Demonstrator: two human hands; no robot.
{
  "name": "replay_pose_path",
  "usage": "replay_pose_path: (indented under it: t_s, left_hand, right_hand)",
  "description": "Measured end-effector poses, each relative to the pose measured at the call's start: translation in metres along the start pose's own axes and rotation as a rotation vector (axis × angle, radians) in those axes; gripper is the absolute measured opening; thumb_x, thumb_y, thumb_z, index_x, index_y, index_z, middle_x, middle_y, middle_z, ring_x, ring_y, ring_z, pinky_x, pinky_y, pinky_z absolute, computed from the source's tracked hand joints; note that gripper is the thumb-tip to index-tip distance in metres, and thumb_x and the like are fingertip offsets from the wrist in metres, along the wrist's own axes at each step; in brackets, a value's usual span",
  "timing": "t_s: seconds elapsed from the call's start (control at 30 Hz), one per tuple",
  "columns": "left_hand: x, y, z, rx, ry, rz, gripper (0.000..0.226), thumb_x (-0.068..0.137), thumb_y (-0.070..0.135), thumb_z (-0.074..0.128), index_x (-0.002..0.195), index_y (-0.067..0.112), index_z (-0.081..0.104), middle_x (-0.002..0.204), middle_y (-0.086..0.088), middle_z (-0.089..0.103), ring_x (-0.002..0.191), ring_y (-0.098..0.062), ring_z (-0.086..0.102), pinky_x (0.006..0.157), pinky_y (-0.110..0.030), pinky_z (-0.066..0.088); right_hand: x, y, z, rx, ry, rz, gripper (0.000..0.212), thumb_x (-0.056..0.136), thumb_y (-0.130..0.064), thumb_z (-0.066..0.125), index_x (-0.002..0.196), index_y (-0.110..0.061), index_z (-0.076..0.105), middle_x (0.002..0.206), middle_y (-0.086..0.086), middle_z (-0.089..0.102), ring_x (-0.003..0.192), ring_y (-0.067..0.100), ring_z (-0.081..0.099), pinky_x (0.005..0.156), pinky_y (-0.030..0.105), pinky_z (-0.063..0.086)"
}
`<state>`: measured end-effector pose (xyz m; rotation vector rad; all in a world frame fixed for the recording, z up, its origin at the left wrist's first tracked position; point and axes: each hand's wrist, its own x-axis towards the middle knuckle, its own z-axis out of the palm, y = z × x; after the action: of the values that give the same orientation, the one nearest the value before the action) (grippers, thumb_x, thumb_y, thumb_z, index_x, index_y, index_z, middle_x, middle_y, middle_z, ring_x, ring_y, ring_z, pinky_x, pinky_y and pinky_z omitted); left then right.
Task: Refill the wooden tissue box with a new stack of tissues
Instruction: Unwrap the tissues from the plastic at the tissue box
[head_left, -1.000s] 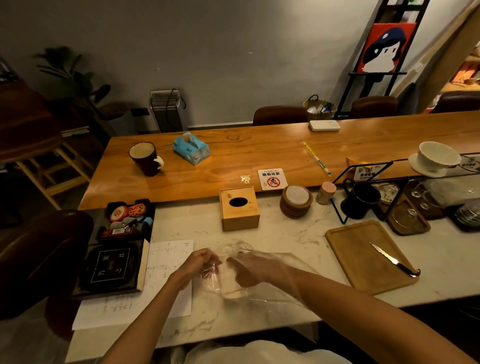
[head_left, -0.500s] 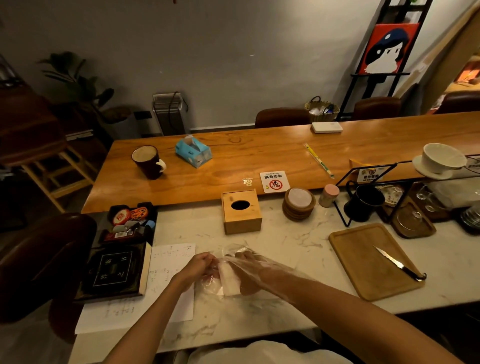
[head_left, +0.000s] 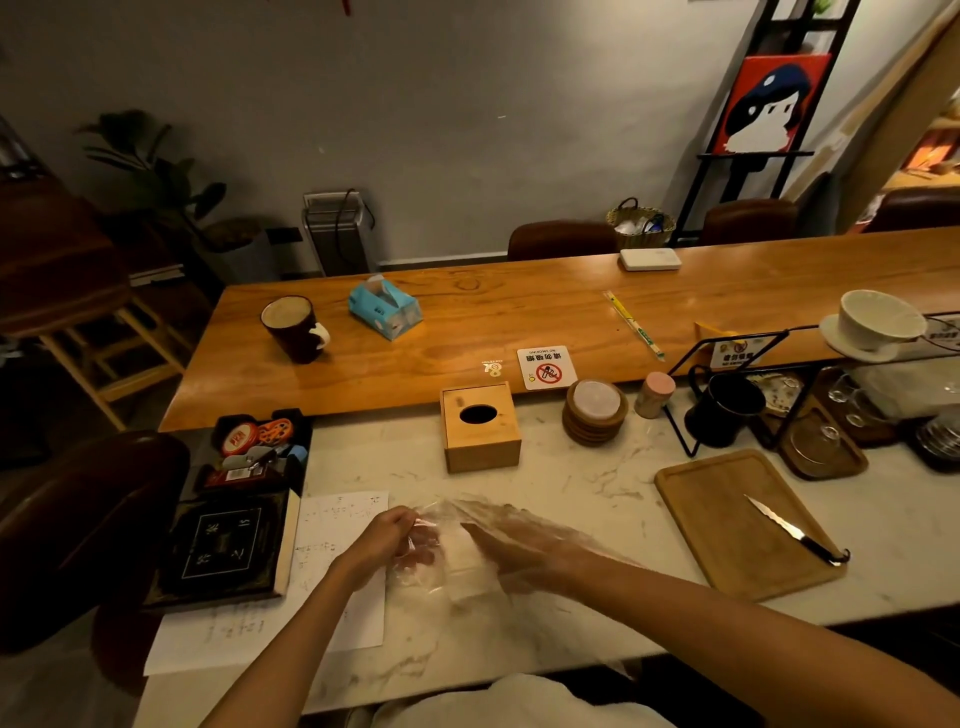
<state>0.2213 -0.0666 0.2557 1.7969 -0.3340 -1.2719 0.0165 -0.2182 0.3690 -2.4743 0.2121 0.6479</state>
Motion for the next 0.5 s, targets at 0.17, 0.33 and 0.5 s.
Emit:
replay_pose_path:
  t_s: [0.17, 0.33, 0.5]
  left_hand:
    - [-0.017, 0.001, -0.038, -0.164, 0.155, 0.141, 0.031, 0.106, 0.022, 0.037, 0.106, 0.003, 0.061, 0.102, -0.017, 0.075, 0.080, -0.030, 0.073, 0.069, -0.037, 0.053]
    - [-0.046, -0.012, -0.089, -0.348, 0.407, 0.233, 0.031, 0.106, 0.025, 0.037, 0.112, 0.010, 0.063, 0.102, -0.011, 0.074, 0.083, -0.030, 0.067, 0.071, -0.038, 0.053]
    - [-0.060, -0.024, -0.105, -0.454, 0.577, 0.266, 0.030, 0.106, 0.025, 0.036, 0.103, 0.022, 0.066, 0.100, -0.004, 0.072, 0.077, -0.020, 0.066, 0.068, -0.036, 0.051]
  right_hand:
    - [0.008, -0.008, -0.046, 0.111, -0.013, 0.052, 0.066, 0.092, -0.039, 0.062, 0.149, -0.026, 0.030, 0.151, 0.000, 0.039, 0.131, 0.017, 0.041, 0.105, 0.029, 0.035]
    - [-0.027, 0.016, -0.086, 1.025, 0.162, -0.098, 0.063, 0.078, -0.015, 0.075, 0.128, -0.043, 0.049, 0.117, -0.008, 0.069, 0.109, 0.014, 0.066, 0.084, 0.024, 0.056]
    - [-0.026, 0.045, -0.076, 1.495, 0.383, -0.089, 0.066, 0.074, -0.009, 0.070, 0.136, -0.015, 0.048, 0.123, 0.014, 0.064, 0.106, 0.025, 0.070, 0.081, 0.032, 0.058]
